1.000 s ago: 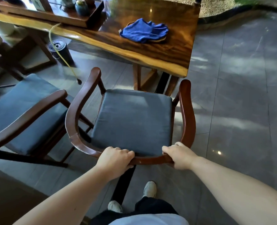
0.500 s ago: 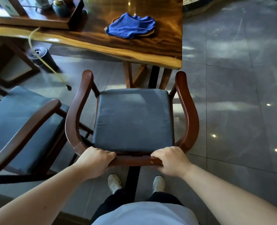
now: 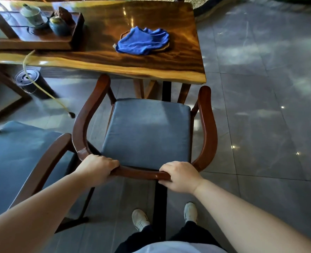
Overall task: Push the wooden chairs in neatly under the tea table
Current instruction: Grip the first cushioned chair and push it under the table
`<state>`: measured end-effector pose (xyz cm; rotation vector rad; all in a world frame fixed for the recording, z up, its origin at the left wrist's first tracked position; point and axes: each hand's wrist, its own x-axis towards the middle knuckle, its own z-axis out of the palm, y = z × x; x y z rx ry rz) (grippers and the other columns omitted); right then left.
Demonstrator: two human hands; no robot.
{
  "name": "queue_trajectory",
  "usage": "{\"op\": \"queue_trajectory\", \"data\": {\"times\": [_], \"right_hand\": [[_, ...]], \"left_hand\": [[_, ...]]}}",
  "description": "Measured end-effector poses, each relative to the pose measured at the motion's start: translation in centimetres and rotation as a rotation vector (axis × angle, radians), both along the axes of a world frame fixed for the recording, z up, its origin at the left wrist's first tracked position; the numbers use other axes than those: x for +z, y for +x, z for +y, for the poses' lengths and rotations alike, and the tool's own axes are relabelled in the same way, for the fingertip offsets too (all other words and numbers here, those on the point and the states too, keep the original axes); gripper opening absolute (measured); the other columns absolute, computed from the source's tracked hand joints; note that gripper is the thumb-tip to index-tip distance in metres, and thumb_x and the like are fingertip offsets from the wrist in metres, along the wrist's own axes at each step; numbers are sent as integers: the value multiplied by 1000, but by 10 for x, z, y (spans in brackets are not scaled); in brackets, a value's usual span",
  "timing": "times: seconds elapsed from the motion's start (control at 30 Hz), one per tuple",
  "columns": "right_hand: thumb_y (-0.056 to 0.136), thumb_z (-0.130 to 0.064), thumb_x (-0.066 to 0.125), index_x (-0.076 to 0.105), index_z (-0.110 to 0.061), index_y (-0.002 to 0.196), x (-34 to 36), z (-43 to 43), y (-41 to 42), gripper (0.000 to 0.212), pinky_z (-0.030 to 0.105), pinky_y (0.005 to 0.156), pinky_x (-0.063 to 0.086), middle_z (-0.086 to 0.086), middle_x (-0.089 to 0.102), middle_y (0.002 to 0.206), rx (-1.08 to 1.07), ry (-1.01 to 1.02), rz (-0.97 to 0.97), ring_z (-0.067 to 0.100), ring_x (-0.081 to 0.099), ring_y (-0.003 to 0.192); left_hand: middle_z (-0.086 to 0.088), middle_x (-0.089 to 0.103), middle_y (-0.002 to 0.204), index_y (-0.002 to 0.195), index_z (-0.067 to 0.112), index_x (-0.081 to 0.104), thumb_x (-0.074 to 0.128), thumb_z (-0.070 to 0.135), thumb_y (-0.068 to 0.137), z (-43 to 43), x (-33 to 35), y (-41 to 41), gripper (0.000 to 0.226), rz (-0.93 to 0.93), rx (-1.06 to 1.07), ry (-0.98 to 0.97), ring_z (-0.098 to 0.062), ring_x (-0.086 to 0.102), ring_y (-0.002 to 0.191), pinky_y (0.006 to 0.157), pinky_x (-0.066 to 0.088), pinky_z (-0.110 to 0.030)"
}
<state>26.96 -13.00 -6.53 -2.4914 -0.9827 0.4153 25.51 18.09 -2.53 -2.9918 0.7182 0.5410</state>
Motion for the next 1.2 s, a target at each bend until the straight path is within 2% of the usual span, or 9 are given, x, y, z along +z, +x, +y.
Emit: {"op": "queue_trajectory", "data": {"times": [0.13, 0.23, 0.33, 0.5, 0.6, 0.73, 0.93, 1.1, 1.2], "right_hand": [[77, -41, 67, 63, -21, 100, -9, -26, 12, 30, 39, 82, 49, -3, 69, 95, 49, -88, 16, 23, 63, 88], [78, -38, 69, 62, -22, 107, -13, -52, 28, 34, 37, 87, 45, -2, 69, 101, 82, -212, 88, 23, 62, 93], [78, -37, 66, 60, -24, 107, -10, -67, 48, 33, 38, 79, 49, -1, 70, 99, 161, -333, 188, 26, 63, 90], [78, -32, 63, 39, -21, 93, -5, -67, 66, 30, 43, 66, 49, 4, 64, 84, 412, -480, 134, 30, 62, 75], [81, -32, 63, 31, -23, 91, -3, -70, 76, 34, 39, 59, 45, 4, 63, 84, 467, -499, 119, 30, 61, 74], [84, -32, 62, 35, -21, 93, 6, -81, 99, 30, 37, 58, 38, 6, 63, 88, 461, -492, 149, 29, 59, 76], [78, -17, 61, 46, -16, 101, 6, -81, 111, 27, 32, 64, 30, 8, 66, 94, 316, -404, 168, 34, 59, 84], [83, -33, 67, 40, -24, 92, -6, -62, 104, 30, 36, 73, 41, 4, 66, 90, 253, -337, 181, 31, 61, 82], [83, -34, 67, 43, -23, 96, -3, -58, 105, 29, 33, 68, 33, 3, 66, 93, 230, -366, 182, 29, 60, 85]], "left_hand": [[8, 69, 85, 91, 29, 64, 62, 47, 77, -9, 4, -5, 23, -31, 51, -50, -21, 65, 79, 60, 48, -32], [7, 69, 89, 97, 26, 62, 58, 49, 70, -41, 2, -8, 35, -88, 17, -109, -23, 66, 84, 63, 54, -36], [5, 69, 91, 99, 27, 57, 49, 59, 75, -76, -4, -8, 40, -27, 22, -51, -25, 65, 85, 63, 49, -34], [6, 71, 78, 90, 28, 65, 48, 58, 70, -76, -3, -9, 40, -22, 61, -18, -25, 67, 74, 60, 52, -34], [6, 71, 83, 92, 28, 65, 46, 57, 71, -83, 1, -5, 41, -23, 92, -27, -24, 66, 80, 65, 50, -34], [7, 71, 90, 97, 28, 62, 50, 59, 77, -101, 3, 11, 38, -21, 128, 7, -23, 65, 87, 68, 46, -33], [9, 68, 99, 106, 32, 57, 47, 63, 79, -104, 6, 34, 42, 39, 164, 116, -20, 63, 94, 71, 47, -33], [13, 68, 103, 111, 37, 59, 53, 62, 77, -83, 9, 44, 42, 70, 219, 132, -17, 62, 96, 72, 46, -31], [12, 68, 103, 111, 37, 58, 52, 63, 77, -81, 6, 46, 43, 78, 228, 128, -18, 62, 95, 72, 49, -31]]}}
